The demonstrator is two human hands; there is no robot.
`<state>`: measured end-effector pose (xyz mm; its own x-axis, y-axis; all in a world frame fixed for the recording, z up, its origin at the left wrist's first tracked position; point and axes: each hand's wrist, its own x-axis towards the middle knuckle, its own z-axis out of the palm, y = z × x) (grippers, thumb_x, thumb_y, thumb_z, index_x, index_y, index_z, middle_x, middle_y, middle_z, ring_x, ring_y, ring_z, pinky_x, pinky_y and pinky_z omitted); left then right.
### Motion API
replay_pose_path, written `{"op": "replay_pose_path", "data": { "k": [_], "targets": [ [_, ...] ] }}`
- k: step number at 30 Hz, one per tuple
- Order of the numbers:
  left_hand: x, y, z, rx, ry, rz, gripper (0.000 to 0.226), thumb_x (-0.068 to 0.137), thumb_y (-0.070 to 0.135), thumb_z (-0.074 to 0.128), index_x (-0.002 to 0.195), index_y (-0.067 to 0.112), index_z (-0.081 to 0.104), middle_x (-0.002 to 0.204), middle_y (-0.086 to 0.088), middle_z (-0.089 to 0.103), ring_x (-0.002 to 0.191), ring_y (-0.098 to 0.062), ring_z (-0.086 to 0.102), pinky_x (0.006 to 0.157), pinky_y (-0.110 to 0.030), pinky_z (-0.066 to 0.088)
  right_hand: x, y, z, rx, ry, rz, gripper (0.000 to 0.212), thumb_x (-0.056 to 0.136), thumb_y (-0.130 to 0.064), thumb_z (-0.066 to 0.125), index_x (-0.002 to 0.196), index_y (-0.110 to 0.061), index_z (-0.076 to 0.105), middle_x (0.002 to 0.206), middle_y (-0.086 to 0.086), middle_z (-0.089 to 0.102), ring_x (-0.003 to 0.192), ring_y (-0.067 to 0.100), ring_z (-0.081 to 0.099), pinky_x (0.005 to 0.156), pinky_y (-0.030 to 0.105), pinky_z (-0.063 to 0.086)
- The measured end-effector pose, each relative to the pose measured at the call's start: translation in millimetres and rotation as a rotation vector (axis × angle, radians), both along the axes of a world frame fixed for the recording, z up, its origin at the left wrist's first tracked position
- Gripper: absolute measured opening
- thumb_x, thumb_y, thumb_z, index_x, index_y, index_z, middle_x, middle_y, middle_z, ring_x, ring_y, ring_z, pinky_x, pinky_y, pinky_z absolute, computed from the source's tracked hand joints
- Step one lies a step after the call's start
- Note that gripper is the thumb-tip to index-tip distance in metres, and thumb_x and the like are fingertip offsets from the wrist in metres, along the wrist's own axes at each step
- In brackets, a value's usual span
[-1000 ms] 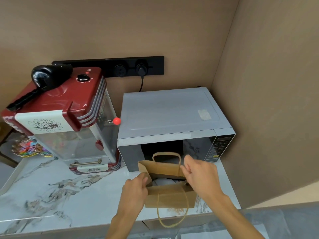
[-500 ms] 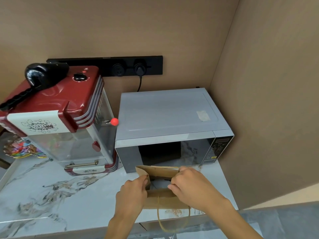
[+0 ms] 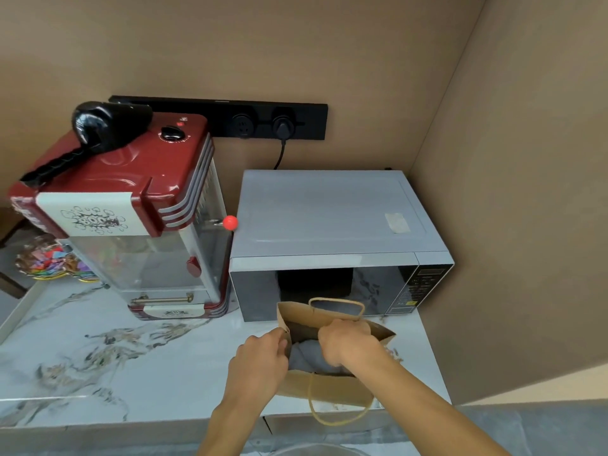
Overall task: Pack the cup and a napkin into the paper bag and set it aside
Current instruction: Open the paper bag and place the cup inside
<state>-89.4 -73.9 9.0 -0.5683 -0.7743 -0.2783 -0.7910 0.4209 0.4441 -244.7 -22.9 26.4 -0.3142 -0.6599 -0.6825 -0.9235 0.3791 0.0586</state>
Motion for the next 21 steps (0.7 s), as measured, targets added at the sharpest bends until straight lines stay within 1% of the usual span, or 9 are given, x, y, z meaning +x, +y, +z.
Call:
{"op": "replay_pose_path", "data": {
  "k": [3, 5, 7, 9, 10, 12, 15, 18, 21],
  "targets": [
    [3.1, -1.5, 3.4, 0.039, -0.005, 0.018, 0.010, 0.099, 0.020, 0.042, 0.093, 0.026, 0.048, 0.074, 0.003, 0.050, 0.073, -0.021, 0.051, 0.057, -0.031, 0.037, -1.1, -3.0, -10.1, 0.027, 0.018, -0.038, 0.033, 0.097, -0.007, 0.052, 0.129, -0.005, 0.062, 0.128, 0.016, 0.063, 0.115, 0.036, 0.062, 0.093, 0.044, 0.052],
    [6.4, -3.4, 8.0, 0.069, -0.018, 0.034, 0.012, 0.094, 0.014, 0.042, 0.089, 0.024, 0.043, 0.071, 0.005, 0.045, 0.069, -0.020, 0.048, 0.052, -0.029, 0.032, -6.0, -1.2, -16.2, 0.019, 0.000, -0.079, 0.034, 0.095, -0.006, 0.053, 0.127, -0.004, 0.062, 0.119, 0.016, 0.063, 0.107, 0.035, 0.063, 0.093, 0.047, 0.055],
    [10.2, -4.1, 12.7, 0.080, -0.044, 0.039, 0.012, 0.090, 0.011, 0.042, 0.087, 0.022, 0.040, 0.072, 0.003, 0.044, 0.070, -0.021, 0.047, 0.054, -0.030, 0.033, -12.6, 1.0, -19.9, 0.016, -0.019, -0.126, 0.032, 0.093, -0.008, 0.059, 0.124, -0.005, 0.062, 0.115, 0.015, 0.062, 0.106, 0.035, 0.064, 0.094, 0.052, 0.056],
    [11.5, -2.4, 16.5, 0.071, -0.084, 0.040, 0.014, 0.087, 0.010, 0.044, 0.090, 0.022, 0.038, 0.072, 0.003, 0.043, 0.071, -0.022, 0.047, 0.057, -0.031, 0.036, -18.6, 2.2, -21.0, 0.029, -0.055, -0.166, 0.042, 0.088, -0.020, 0.074, 0.126, -0.008, 0.060, 0.123, 0.014, 0.062, 0.114, 0.038, 0.062, 0.099, 0.056, 0.052],
    [10.4, -0.7, 18.5, 0.059, -0.120, 0.031, 0.016, 0.087, 0.010, 0.045, 0.093, 0.023, 0.037, 0.073, 0.004, 0.042, 0.071, -0.021, 0.047, 0.058, -0.032, 0.036, -20.2, 2.6, -20.6, 0.049, -0.077, -0.175, 0.054, 0.084, -0.026, 0.080, 0.131, -0.010, 0.058, 0.128, 0.013, 0.061, 0.119, 0.038, 0.060, 0.103, 0.060, 0.048],
    [4.2, 2.6, 21.8, 0.033, -0.186, 0.025, 0.024, 0.087, 0.011, 0.048, 0.103, 0.024, 0.035, 0.078, 0.004, 0.045, 0.074, -0.022, 0.047, 0.062, -0.033, 0.036, -19.6, 2.6, -20.7, 0.111, -0.085, -0.160, 0.071, 0.080, -0.032, 0.084, 0.140, -0.015, 0.050, 0.137, 0.012, 0.057, 0.128, 0.040, 0.052, 0.108, 0.073, 0.033],
    [-9.6, 4.4, 22.0, 0.026, -0.178, 0.054, 0.038, 0.089, 0.013, 0.055, 0.119, 0.023, 0.034, 0.097, -0.001, 0.055, 0.079, -0.023, 0.049, 0.065, -0.035, 0.039, -13.8, -0.3, -27.8, 0.207, -0.033, -0.085, 0.075, 0.086, -0.029, 0.078, 0.150, -0.019, 0.040, 0.149, 0.014, 0.045, 0.141, 0.044, 0.035, 0.104, 0.087, 0.011],
    [-19.3, 1.9, 20.6, 0.016, -0.135, 0.064, 0.039, 0.089, 0.008, 0.053, 0.119, 0.021, 0.033, 0.089, -0.001, 0.049, 0.079, -0.024, 0.051, 0.065, -0.035, 0.041, -15.0, -3.3, -32.7, 0.233, -0.074, -0.064, 0.093, 0.084, -0.033, 0.079, 0.158, -0.030, 0.023, 0.162, 0.008, 0.030, 0.149, 0.043, 0.024, 0.102, 0.089, 0.006],
    [-22.9, -3.5, 17.9, 0.059, -0.069, 0.086, 0.042, 0.085, -0.001, 0.049, 0.120, 0.019, 0.036, 0.085, -0.003, 0.048, 0.079, -0.026, 0.054, 0.065, -0.034, 0.046, -23.7, -1.4, -35.2, 0.264, -0.129, -0.056, 0.117, 0.077, -0.044, 0.083, 0.159, -0.041, 0.000, 0.171, -0.005, 0.002, 0.154, 0.044, 0.002, 0.099, 0.090, 0.003]
  ]
}}
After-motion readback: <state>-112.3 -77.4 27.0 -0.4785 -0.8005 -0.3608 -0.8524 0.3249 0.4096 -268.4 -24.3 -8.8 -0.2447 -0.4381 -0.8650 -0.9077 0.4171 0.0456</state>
